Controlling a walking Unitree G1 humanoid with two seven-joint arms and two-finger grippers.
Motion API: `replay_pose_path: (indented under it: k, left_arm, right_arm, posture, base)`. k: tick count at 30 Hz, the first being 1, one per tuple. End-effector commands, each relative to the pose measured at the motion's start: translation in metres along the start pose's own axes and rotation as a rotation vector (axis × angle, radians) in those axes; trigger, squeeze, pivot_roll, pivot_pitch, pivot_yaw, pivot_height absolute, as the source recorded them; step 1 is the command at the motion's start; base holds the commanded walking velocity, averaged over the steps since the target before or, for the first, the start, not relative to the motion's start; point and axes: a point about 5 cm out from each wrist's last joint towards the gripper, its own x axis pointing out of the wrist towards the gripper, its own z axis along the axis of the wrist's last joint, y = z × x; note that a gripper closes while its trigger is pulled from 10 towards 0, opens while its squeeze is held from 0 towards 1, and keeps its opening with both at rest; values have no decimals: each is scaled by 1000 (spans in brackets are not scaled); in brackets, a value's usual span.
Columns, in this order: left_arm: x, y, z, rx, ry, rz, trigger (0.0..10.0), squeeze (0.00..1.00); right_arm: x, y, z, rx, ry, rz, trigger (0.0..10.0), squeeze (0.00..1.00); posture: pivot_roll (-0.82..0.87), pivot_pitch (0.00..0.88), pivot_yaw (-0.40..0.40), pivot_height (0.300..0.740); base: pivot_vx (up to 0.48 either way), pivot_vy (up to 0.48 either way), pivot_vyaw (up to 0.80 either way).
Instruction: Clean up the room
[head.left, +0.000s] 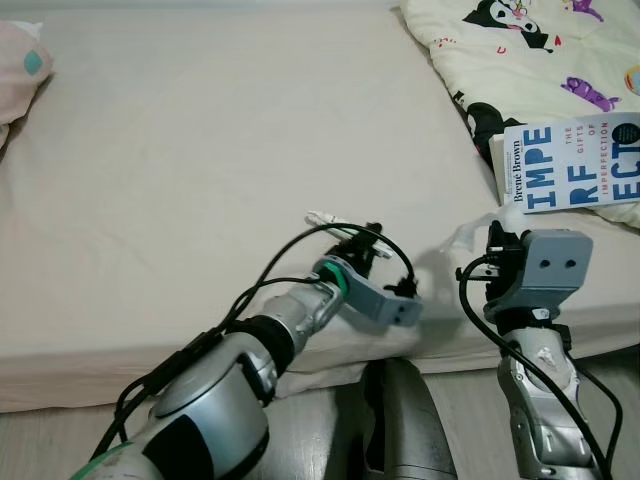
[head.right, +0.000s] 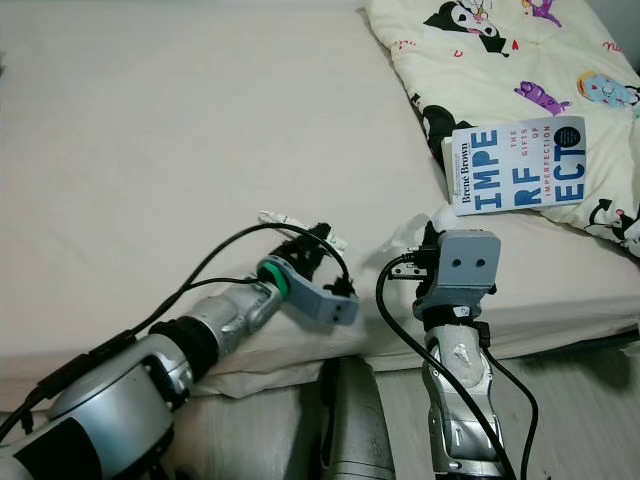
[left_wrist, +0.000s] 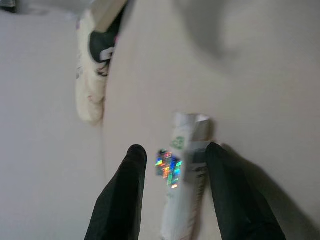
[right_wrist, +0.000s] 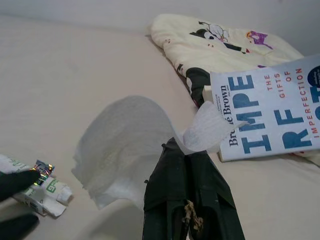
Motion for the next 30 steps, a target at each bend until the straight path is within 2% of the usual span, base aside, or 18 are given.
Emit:
replay_pose_path:
  k: [1,5,7,8,9,12,16,18,21,22,24,25,27,29,30]
  left_arm:
    - [-1,-6,5,13,-14,-34,10000,0]
    - [0,-7,9,-14,11,-40,10000,0]
    - [5,4,2,-62,78,-1,10000,0]
    - [5,4,2,-62,78,-1,10000,0]
    - [6,11,-6,-72,110,23,10000,0]
    - [7,23,-21,-52,153,53,10000,0]
    - [6,28,-31,-30,173,64,10000,0]
    - [4,32,-44,3,196,57,10000,0]
    - [3,32,-47,16,201,50,10000,0]
    - [0,28,-51,46,203,14,5451,0]
    - [-1,25,-54,65,203,-12,5451,0]
    - [-5,18,-59,100,207,-64,6078,0]
    - [-5,18,-59,100,207,-64,6078,0]
    - [-6,17,-61,105,215,-75,7765,0]
    - [-6,17,-61,105,215,-75,7765,0]
  right_arm:
    - [-5,-1,-2,1,19,-9,10000,0]
    - [-7,-1,-1,2,21,-13,10000,0]
    - [-11,-2,-1,1,30,-18,10000,0]
    - [-11,-2,-1,1,30,-18,10000,0]
    - [-13,-1,-1,2,34,-19,10000,0]
    - [-16,0,-1,4,41,-21,10000,0]
    - [-19,0,0,6,46,-23,10000,0]
    - [-22,2,-1,11,57,-24,10000,0]
    - [-24,2,-2,13,62,-24,10000,0]
    - [-25,4,-2,17,67,-22,10000,0]
    - [-26,5,-2,19,71,-20,10000,0]
    - [-28,7,-1,24,74,-18,10000,0]
    - [-28,7,-1,24,74,-18,10000,0]
    - [-30,8,1,26,77,-20,10000,0]
    - [-30,8,1,26,77,-20,10000,0]
  posture:
    - [-181,268,38,490]
    - [-192,280,41,490]
    - [-200,294,45,490]
    - [-200,294,45,490]
    - [-206,306,48,490]
    - [-208,312,50,490]
    - [-207,332,56,490]
    - [-202,347,60,490]
    - [-202,347,60,490]
    - [-200,360,63,490]
    - [-202,365,64,490]
    - [-207,376,65,490]
    - [-207,376,65,490]
    - [-213,389,65,490]
    - [-213,389,65,490]
  base:
    - [0,0,0]
    - [0,0,0]
    - [0,0,0]
    - [0,0,0]
    - [0,0,0]
    - [0,0,0]
    - [0,0,0]
    - [0,0,0]
    - [0,0,0]
    - [0,0,0]
    - [0,0,0]
    - [0,0,0]
    - [0,0,0]
    - [0,0,0]
    - [0,0,0]
